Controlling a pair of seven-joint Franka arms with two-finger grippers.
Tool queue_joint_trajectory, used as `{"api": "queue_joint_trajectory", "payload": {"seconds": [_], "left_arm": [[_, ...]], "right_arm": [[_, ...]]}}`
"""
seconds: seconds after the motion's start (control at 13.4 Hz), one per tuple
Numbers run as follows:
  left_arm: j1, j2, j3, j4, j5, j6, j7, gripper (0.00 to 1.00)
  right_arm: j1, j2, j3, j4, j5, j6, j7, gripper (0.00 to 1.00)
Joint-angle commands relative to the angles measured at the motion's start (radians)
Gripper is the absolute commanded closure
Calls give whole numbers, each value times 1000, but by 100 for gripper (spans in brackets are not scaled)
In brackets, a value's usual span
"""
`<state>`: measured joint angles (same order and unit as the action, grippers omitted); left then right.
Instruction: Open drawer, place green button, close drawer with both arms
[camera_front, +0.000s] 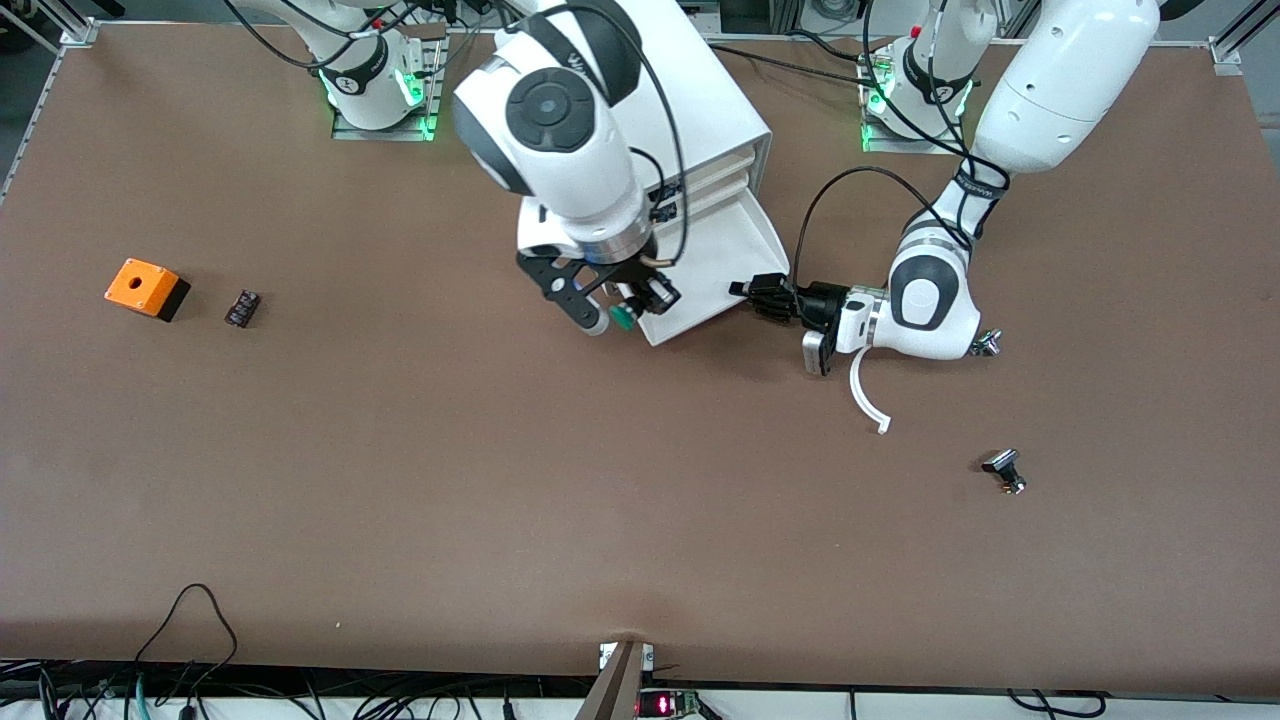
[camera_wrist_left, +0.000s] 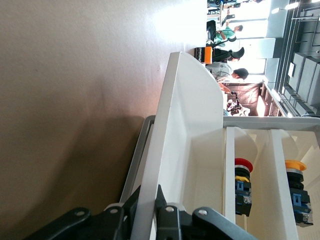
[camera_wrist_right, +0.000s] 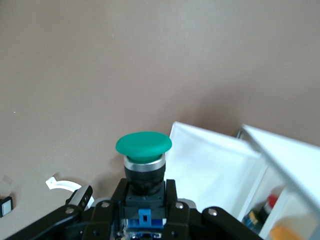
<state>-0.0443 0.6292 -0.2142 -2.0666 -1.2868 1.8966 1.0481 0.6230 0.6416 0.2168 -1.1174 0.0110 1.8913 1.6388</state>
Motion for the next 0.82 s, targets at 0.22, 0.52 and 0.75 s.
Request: {"api": "queue_joint_trajectory", "payload": {"seconds": [0.22, 0.52, 0.75], "left_arm": [[15, 6, 15, 56, 66, 9, -63, 0], [14, -114, 15, 112, 251, -16, -372, 0], [20, -134, 16, 265, 426, -161, -642, 0]], "right_arm": [[102, 91, -11, 10, -33, 55, 211, 100], [138, 108, -13, -119, -45, 216, 271, 100], [182, 164, -13, -130, -91, 282, 370, 100]]}}
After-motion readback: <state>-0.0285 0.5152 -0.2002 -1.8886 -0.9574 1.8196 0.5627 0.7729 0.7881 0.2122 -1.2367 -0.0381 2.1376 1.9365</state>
